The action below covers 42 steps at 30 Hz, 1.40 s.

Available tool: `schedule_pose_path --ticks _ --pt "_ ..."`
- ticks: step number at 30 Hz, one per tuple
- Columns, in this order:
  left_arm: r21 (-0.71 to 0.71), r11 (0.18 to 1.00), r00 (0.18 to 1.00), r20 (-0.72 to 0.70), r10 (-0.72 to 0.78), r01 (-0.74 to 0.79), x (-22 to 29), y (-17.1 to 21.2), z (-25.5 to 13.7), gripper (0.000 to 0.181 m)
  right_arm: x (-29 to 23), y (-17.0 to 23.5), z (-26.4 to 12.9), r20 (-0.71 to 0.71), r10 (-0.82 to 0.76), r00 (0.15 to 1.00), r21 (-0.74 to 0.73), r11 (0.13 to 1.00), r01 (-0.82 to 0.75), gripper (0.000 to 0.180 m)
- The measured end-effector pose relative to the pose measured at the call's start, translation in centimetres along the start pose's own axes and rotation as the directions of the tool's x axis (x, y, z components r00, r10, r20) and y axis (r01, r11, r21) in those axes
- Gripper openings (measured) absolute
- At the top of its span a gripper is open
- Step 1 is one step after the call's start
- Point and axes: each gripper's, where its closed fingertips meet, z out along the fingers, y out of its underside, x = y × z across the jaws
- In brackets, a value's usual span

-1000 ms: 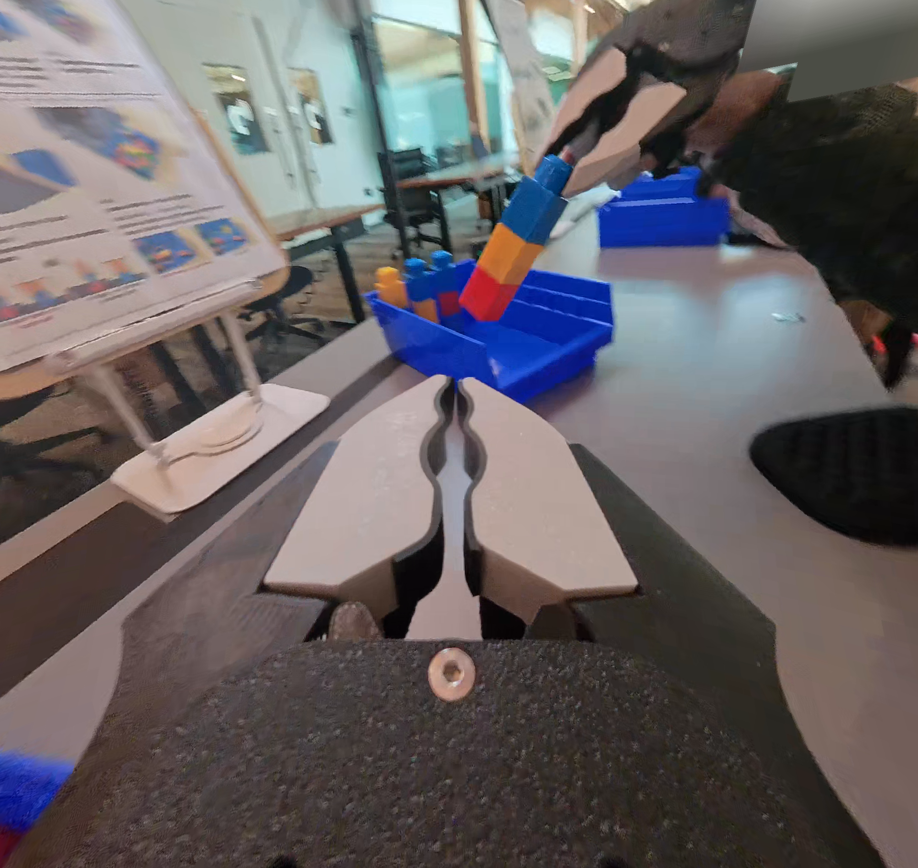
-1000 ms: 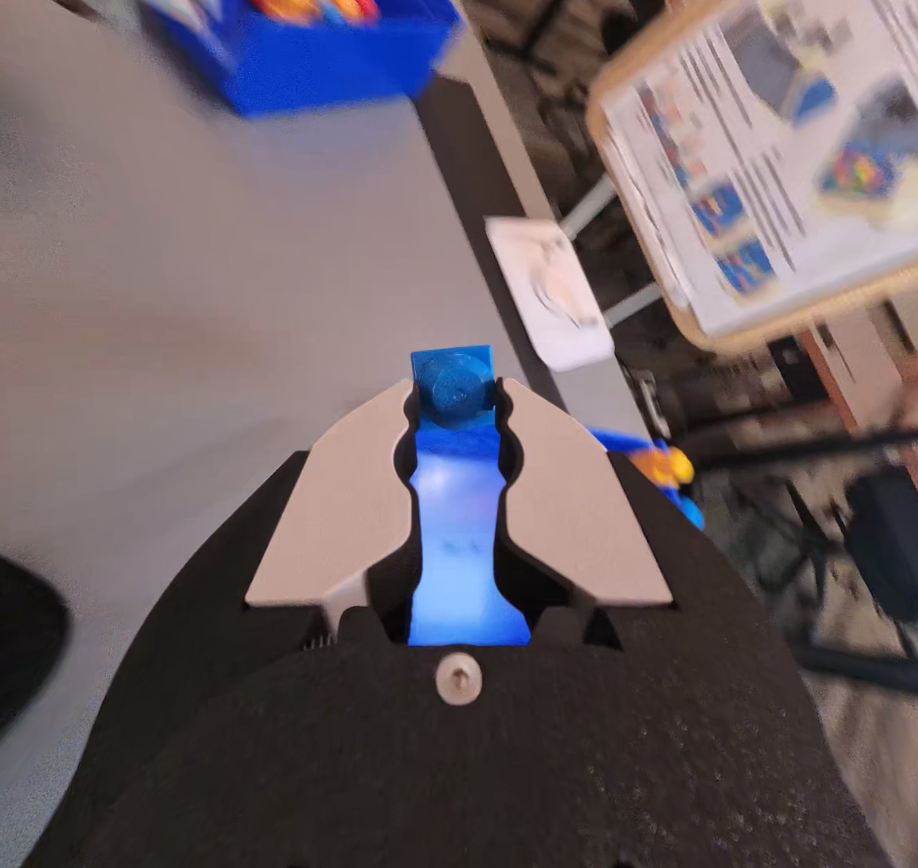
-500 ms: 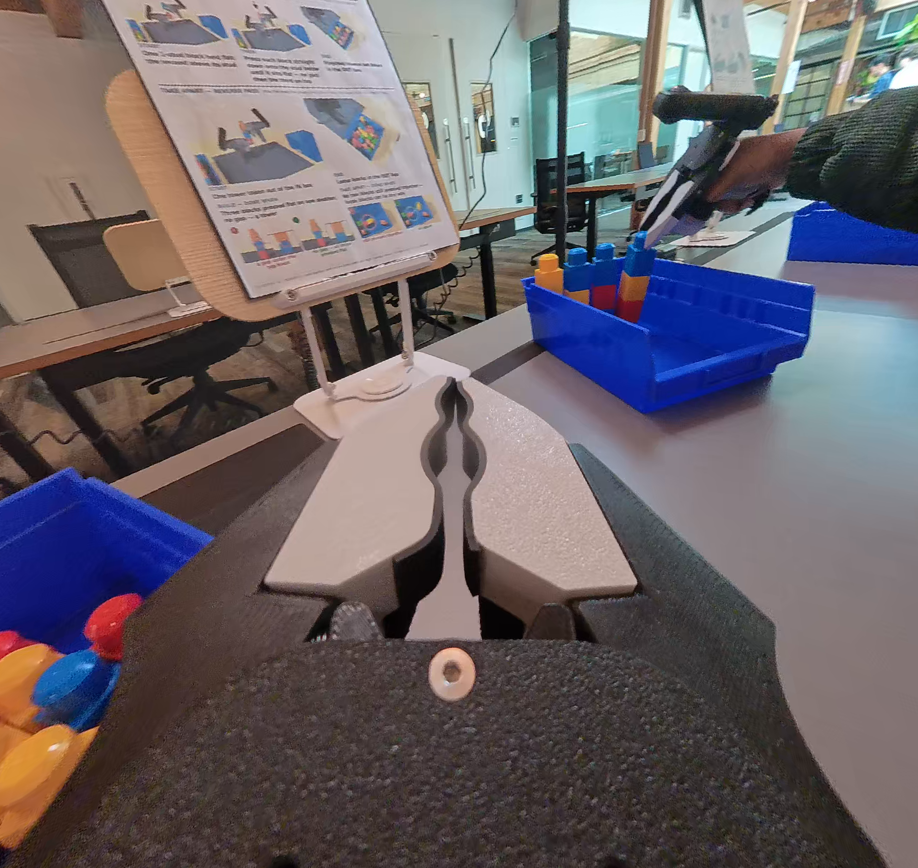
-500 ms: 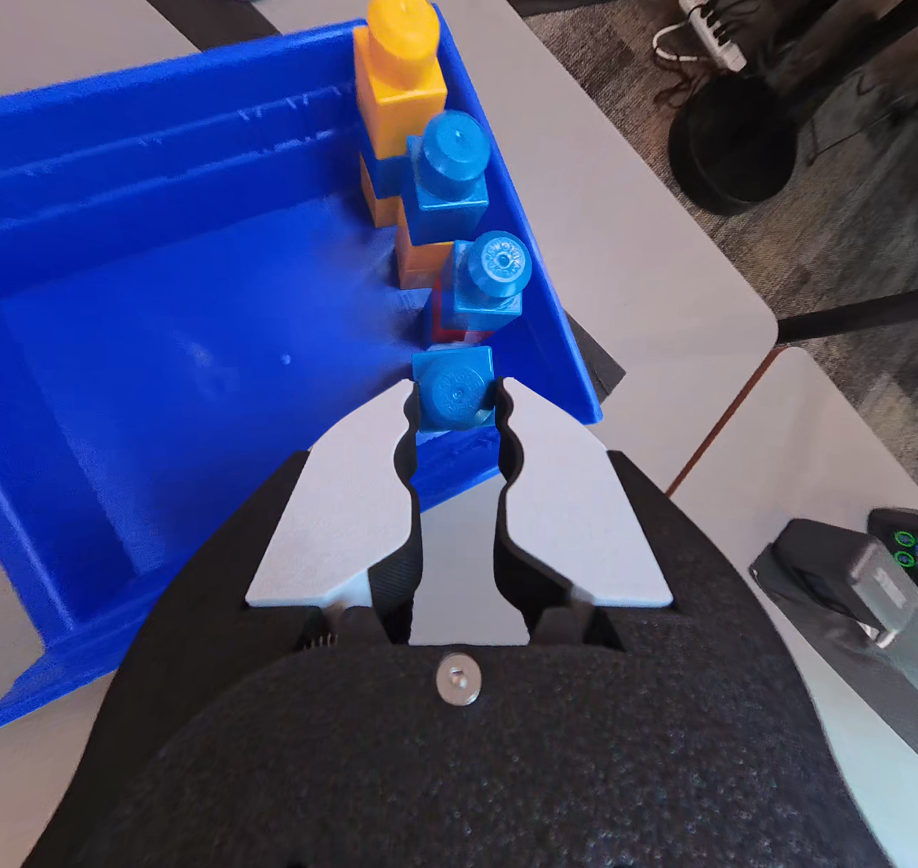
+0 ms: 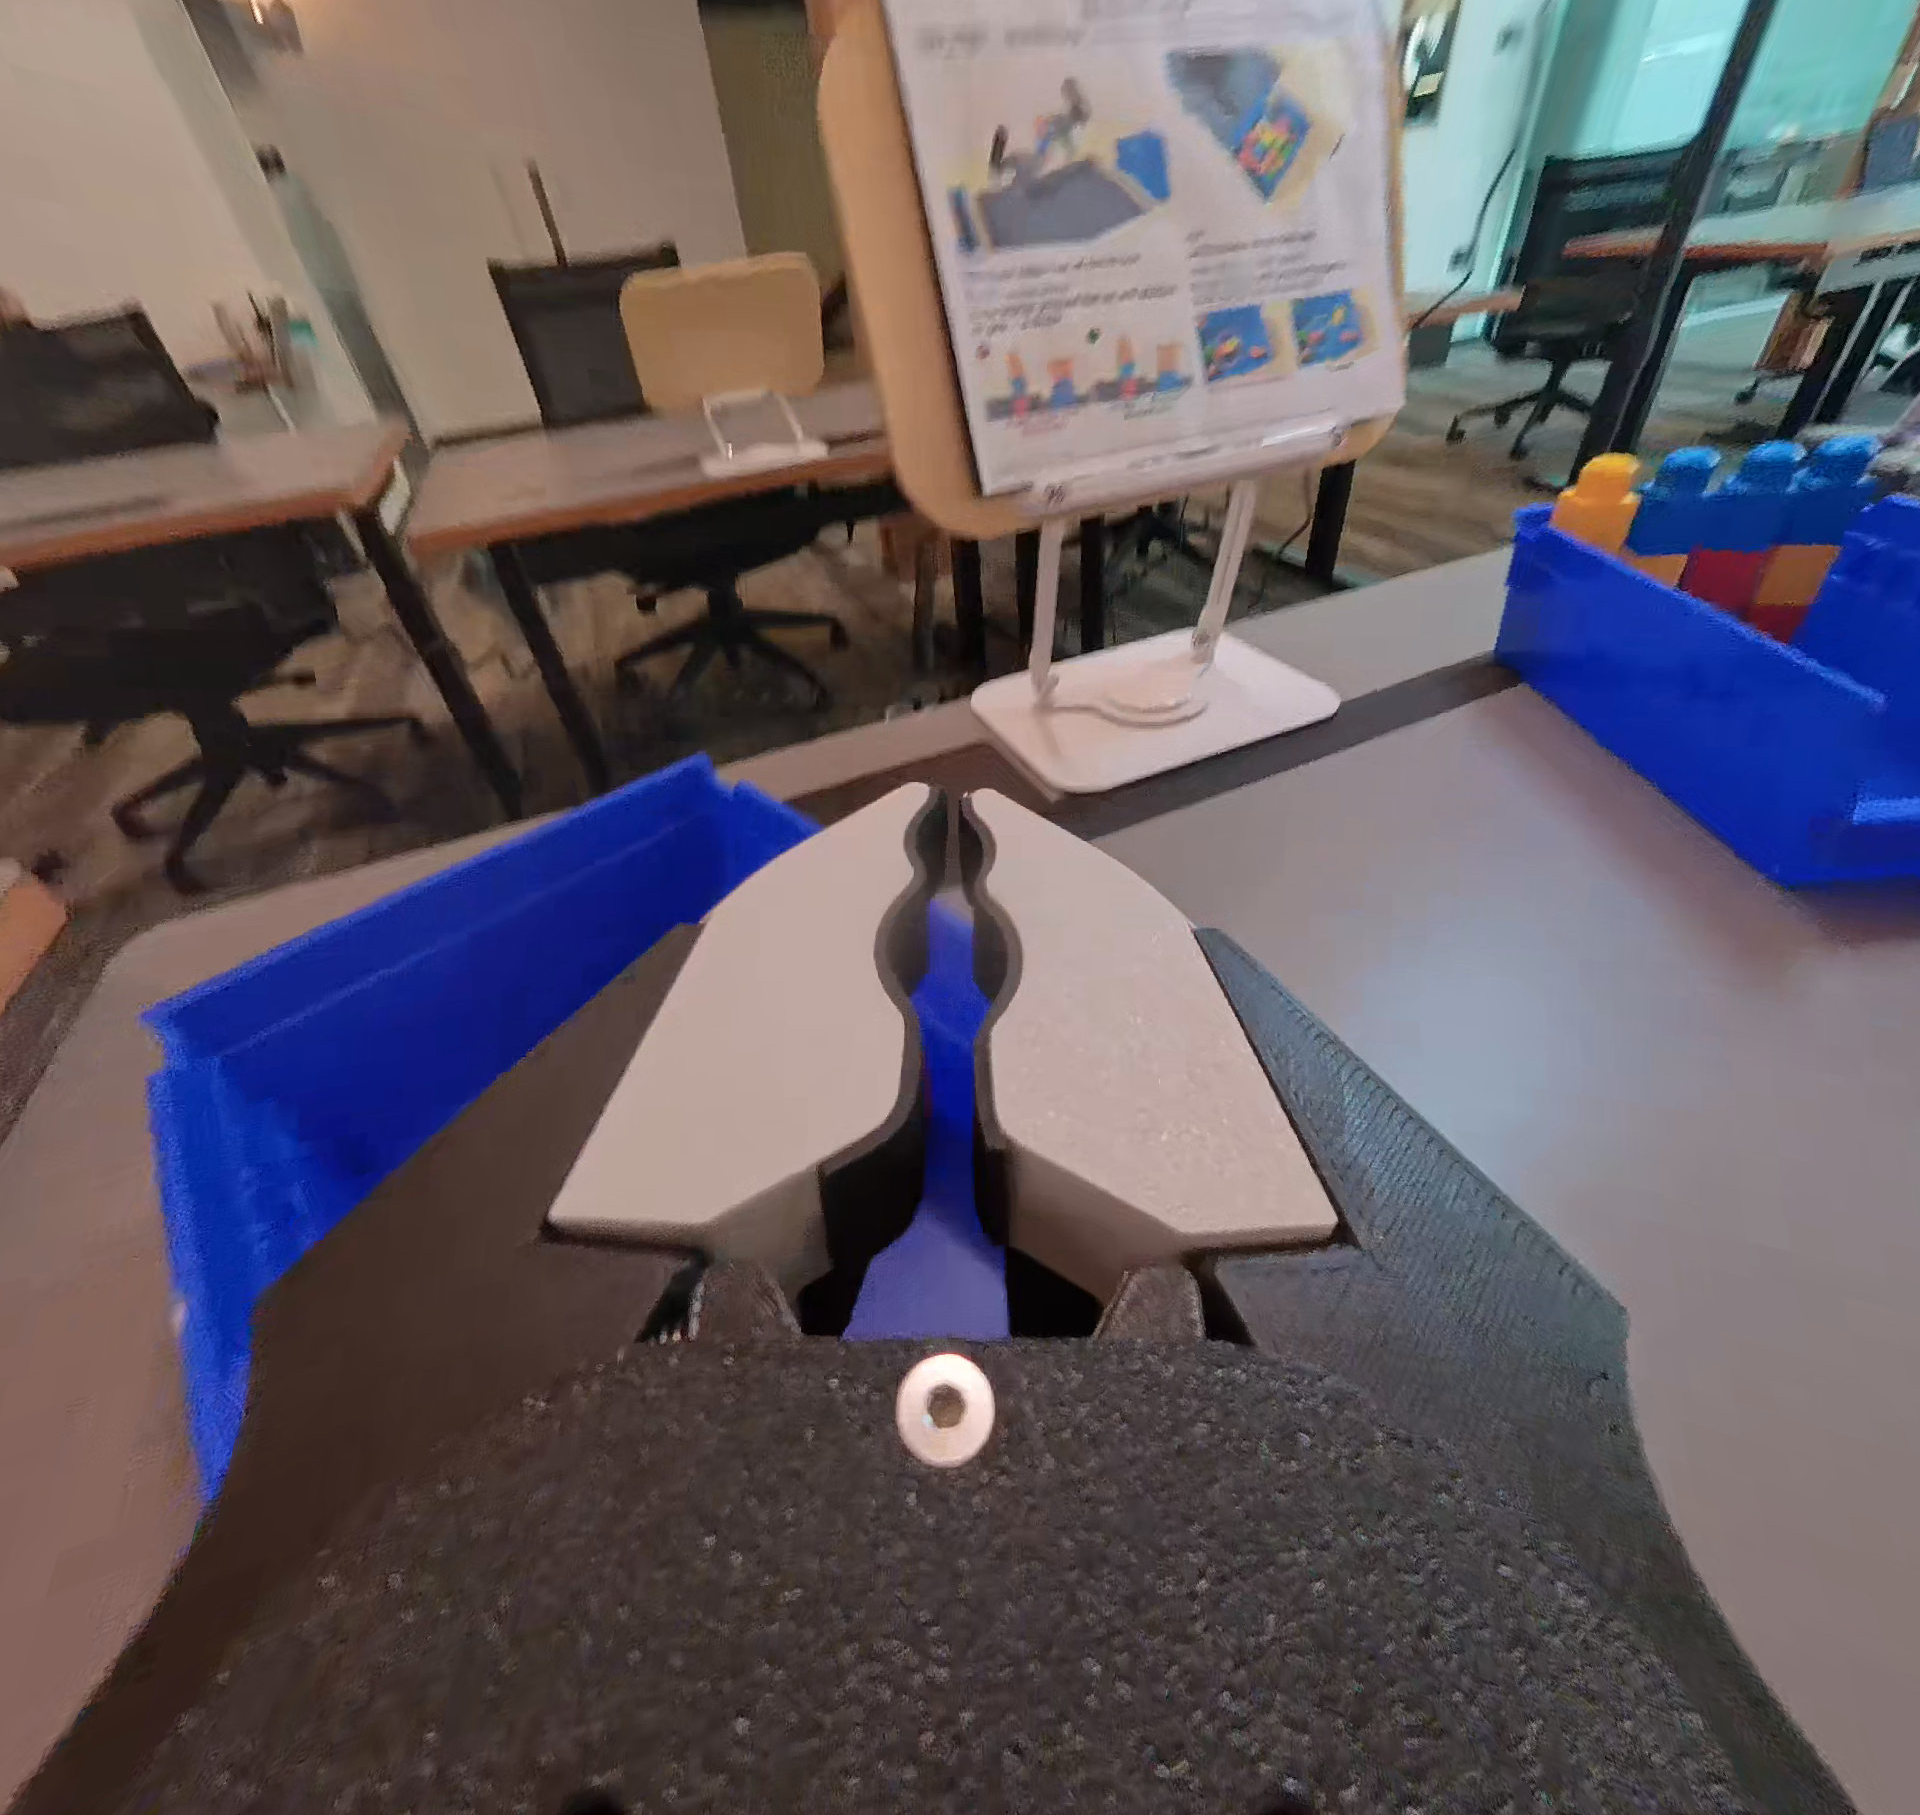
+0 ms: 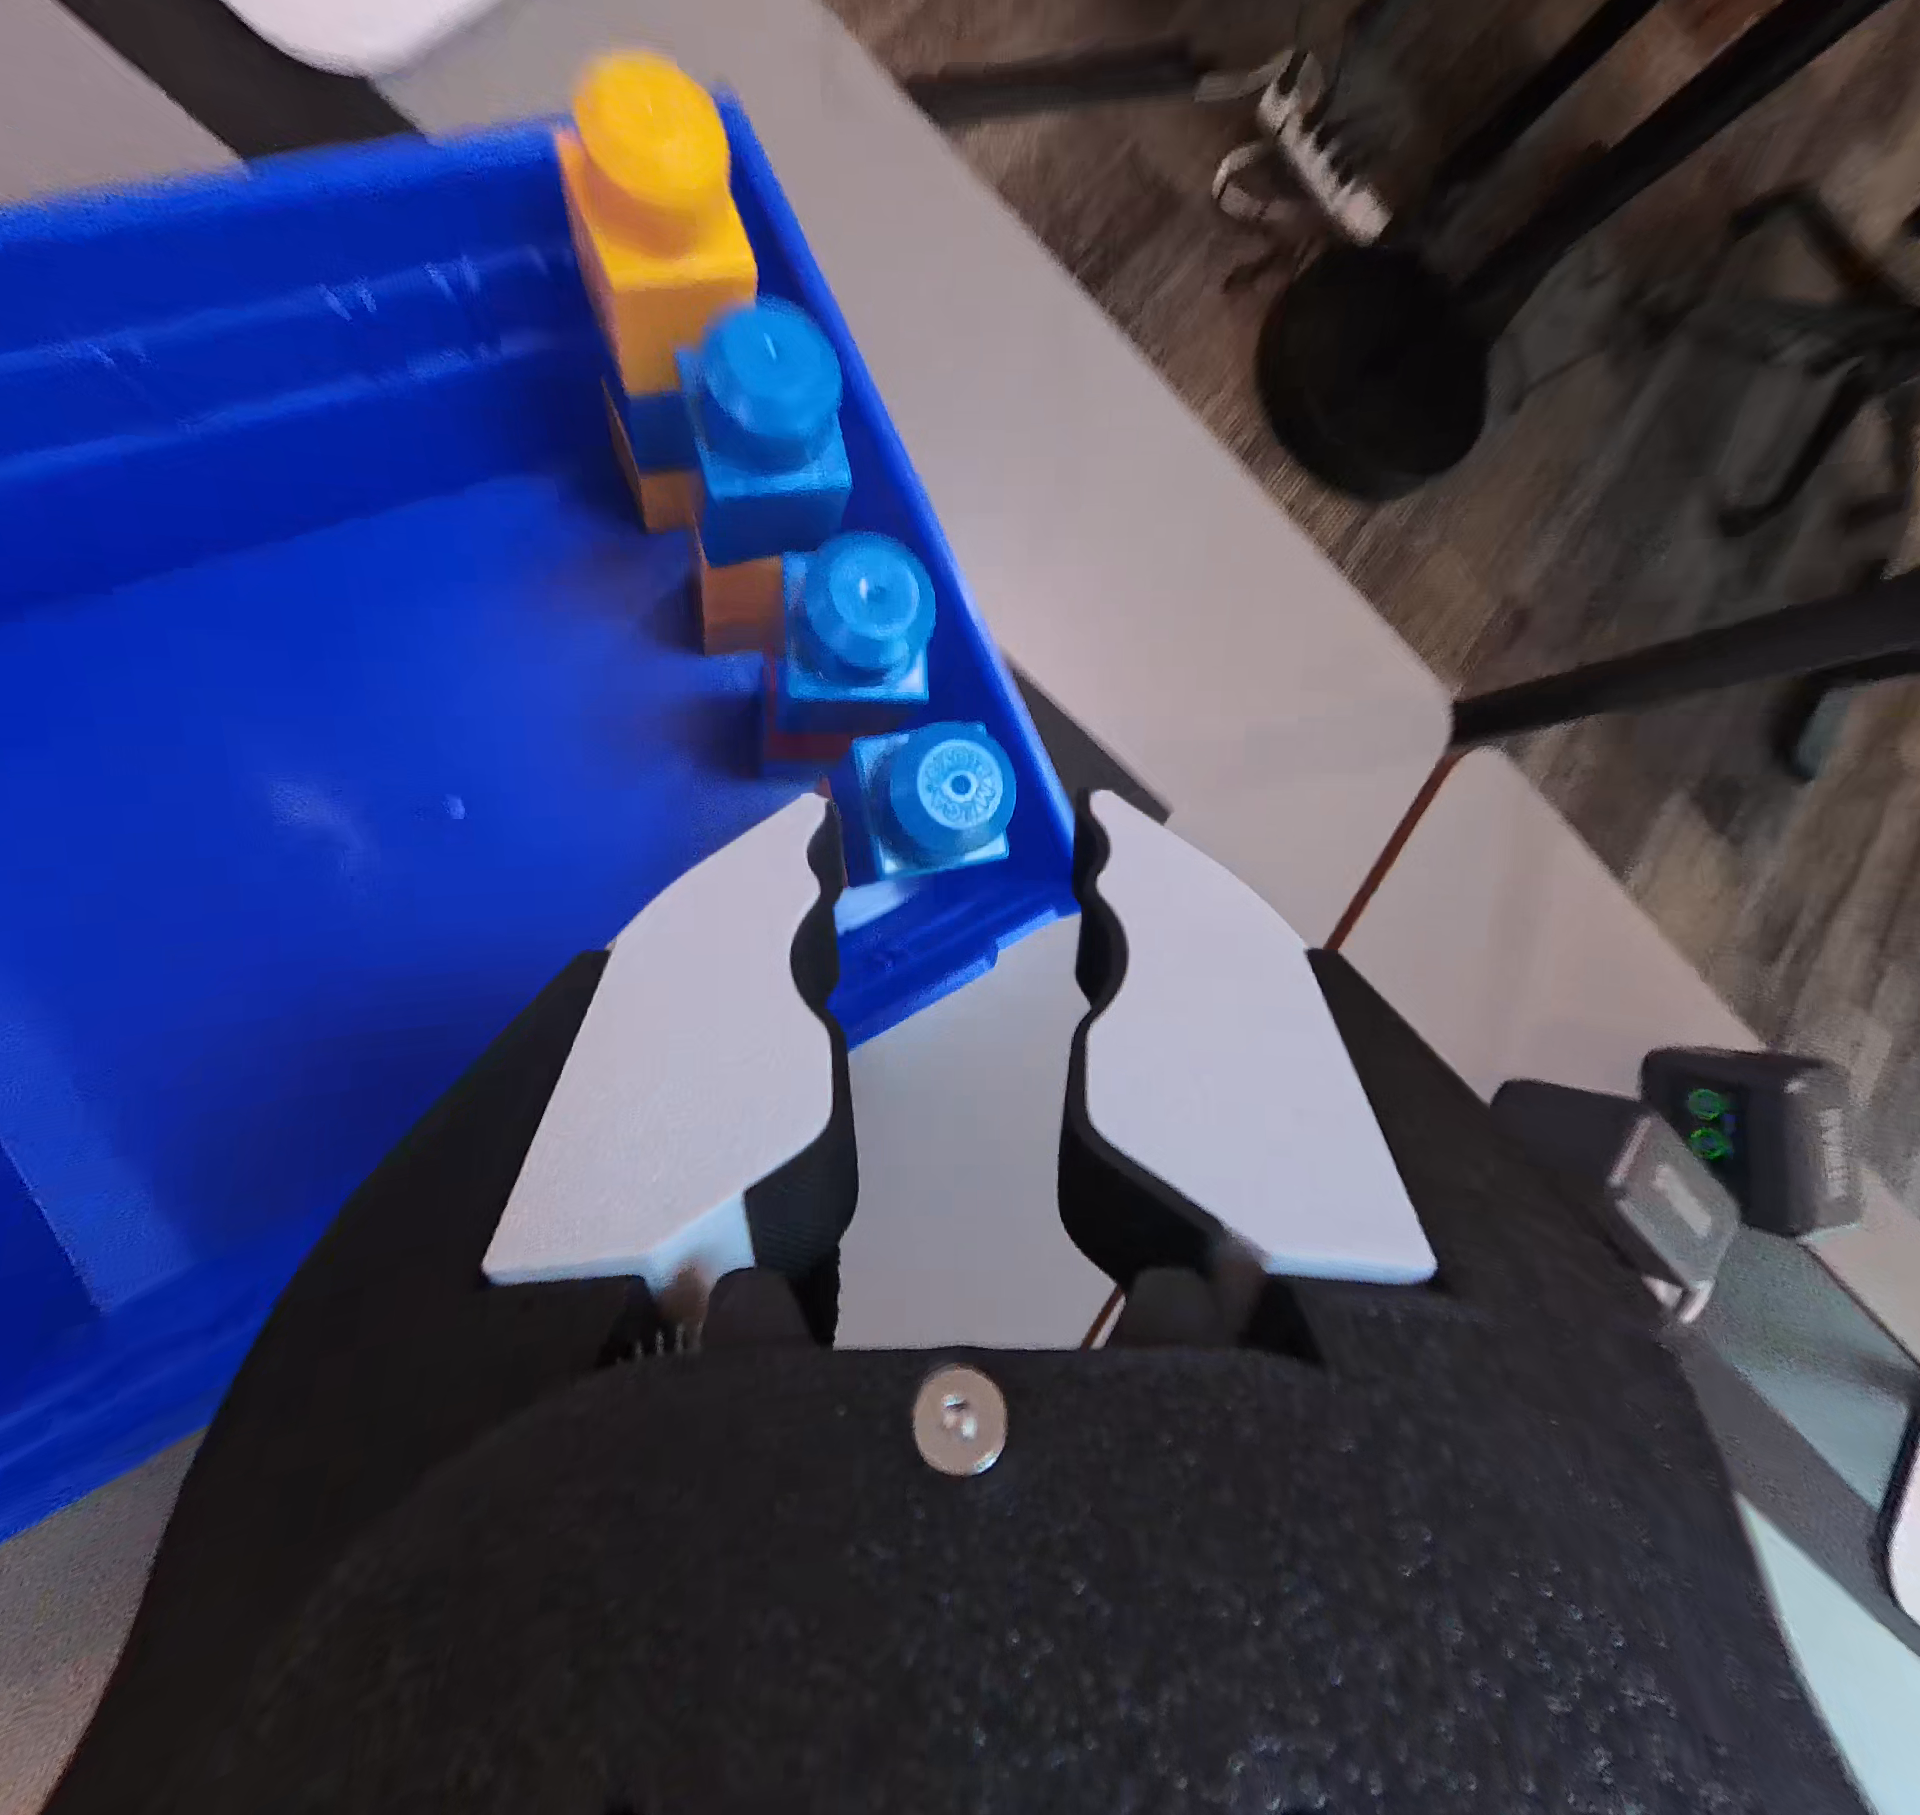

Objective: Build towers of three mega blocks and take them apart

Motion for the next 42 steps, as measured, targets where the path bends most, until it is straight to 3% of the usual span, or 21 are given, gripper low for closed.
schedule_pose_path --ticks 5,9,13,17,18,20,24,29,33,38,39,41,42 --pt "-0.286 0.958 1.0 0.001 0.027 -0.026 -3.4 4.6 0.9 0.011 -5.0 -6.1 -7.2 -0.067 -0.008 0.998 0.358 0.933 0.032 0.043" --pt "-0.582 0.811 0.997 -0.003 0.076 -0.063 -4.9 10.4 1.7 0.036 -15.0 -9.0 -12.5 0.006 -0.036 0.999 0.577 0.816 0.026 0.041" --pt "-0.784 0.613 0.99 -0.009 0.142 -0.095 -6.0 15.4 2.0 0.059 -25.5 -8.5 -14.1 0.143 -0.118 0.983 0.653 0.758 -0.004 0.04" --pt "-0.852 0.502 0.973 -0.037 0.227 -0.149 -6.5 18.6 2.6 0.048 -33.6 -7.3 -13.5 0.306 -0.176 0.935 0.661 0.746 -0.076 0.039" --pt "-0.851 0.492 0.96 -0.049 0.275 -0.184 -6.7 18.9 2.9 0.038 -35.1 -7.2 -13.4 0.339 -0.184 0.922 0.665 0.741 -0.097 0.038" --pt "-0.848 0.484 0.943 -0.05 0.33 -0.215 -6.9 18.4 2.8 0.037 -37.6 -7.0 -13.1 0.399 -0.198 0.895 0.655 0.745 -0.127 0.038" --pt "-0.702 0.638 0.934 -0.114 0.338 -0.316 -3.0 13.2 2.3 0.037 -40.7 -6.8 -12.0 0.395 -0.238 0.887 0.653 0.752 -0.089 0.036" --pt "-0.425 0.774 0.873 -0.358 0.332 -0.469 7.0 5.8 -1.0 0.036 -44.9 -7.5 -10.6 0.415 -0.328 0.848 0.64 0.769 -0.016 0.039" --pt "-0.213 0.835 0.707 -0.657 0.262 -0.507 18.0 3.8 -4.5 0.036 -48.5 -8.7 -10.5 0.398 -0.416 0.818 0.665 0.745 0.055 0.048" --pt "-0.063 0.823 0.459 -0.852 0.251 -0.565 27.9 5.4 -7.0 0.036 -51.8 -9.4 -10.1 0.421 -0.454 0.785 0.654 0.752 0.085 0.066" --pt "-0.038 0.808 0.422 -0.867 0.266 -0.588 29.0 6.0 -7.3 0.037 -52.3 -9.3 -10.1 0.415 -0.47 0.779 0.658 0.746 0.1 0.063" --pt "0.009 0.788 0.376 -0.875 0.304 -0.616 29.7 6.3 -7.5 0.04 -53.4 -8.2 -10.5 0.397 -0.539 0.743 0.675 0.72 0.162 0.037" --pt "0.017 0.805 0.376 -0.878 0.295 -0.594 29.5 5.8 -7.6 0.044 -53.3 -7.8 -10.6 0.359 -0.566 0.742 0.687 0.698 0.201 0.037"
